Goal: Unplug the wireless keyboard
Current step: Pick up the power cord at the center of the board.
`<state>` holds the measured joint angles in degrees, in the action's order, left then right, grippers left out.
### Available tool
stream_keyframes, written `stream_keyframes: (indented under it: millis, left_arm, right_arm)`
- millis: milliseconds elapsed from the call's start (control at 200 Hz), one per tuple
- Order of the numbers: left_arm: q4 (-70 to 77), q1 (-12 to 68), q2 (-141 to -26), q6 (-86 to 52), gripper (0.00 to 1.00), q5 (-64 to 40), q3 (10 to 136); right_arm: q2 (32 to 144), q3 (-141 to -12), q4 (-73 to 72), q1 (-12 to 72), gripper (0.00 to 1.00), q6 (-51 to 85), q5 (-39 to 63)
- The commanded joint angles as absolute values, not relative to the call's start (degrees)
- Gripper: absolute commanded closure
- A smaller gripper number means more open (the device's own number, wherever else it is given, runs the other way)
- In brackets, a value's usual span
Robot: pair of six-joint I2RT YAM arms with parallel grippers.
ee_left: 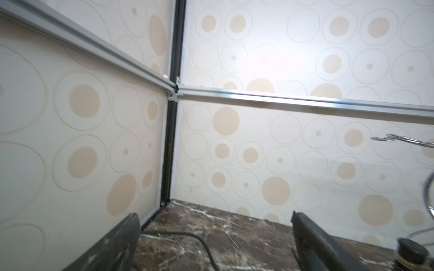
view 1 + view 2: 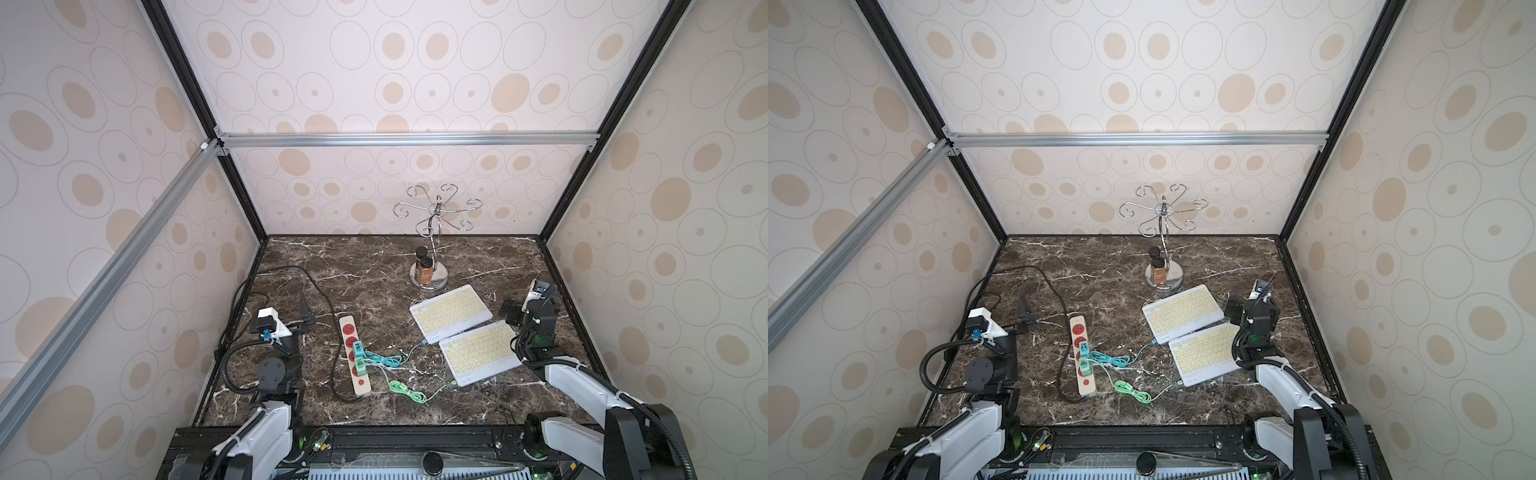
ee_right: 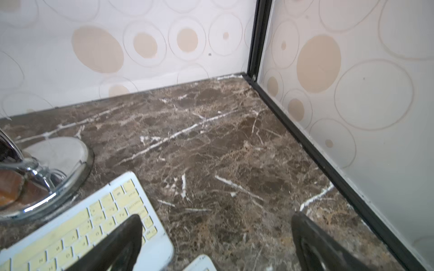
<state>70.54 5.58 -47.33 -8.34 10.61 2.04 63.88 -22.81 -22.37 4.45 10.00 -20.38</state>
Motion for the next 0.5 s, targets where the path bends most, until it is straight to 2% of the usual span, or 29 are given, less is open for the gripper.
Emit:
stream_keyframes:
  millis: [0,45,145,280,395,495]
  left_arm:
    - [44.2,5.8,-40.0,-20.1,0.00,5.4,8.0]
    - [38.4,5.8,-36.8,-20.3,0.00,1.1,9.8]
    - [35.5,5.8,-30.9,-19.7,0.00,-10.8,10.6]
    - [30.8,5.8,-22.6,-24.7,0.00,-11.9,10.6]
    - [24.7,5.7,-19.3,-31.8,0.00,-4.7,12.7]
    - [21.2,5.7,-21.4,-31.5,0.00,-10.0,16.6]
  right_arm:
    - [62.7,-27.8,-9.5,4.5,0.00,14.3,-20.5]
    - [62.6,-29.4,-6.3,4.5,0.00,17.6,-20.9]
    - [63.2,-32.0,-2.4,4.5,0.00,18.5,-17.7]
    - [63.0,-34.8,4.8,4.4,0.00,23.2,-20.7]
    - [61.2,-33.8,4.2,4.4,0.00,22.7,-17.9]
    - [59.2,-31.7,2.9,4.4,0.00,23.7,-18.8]
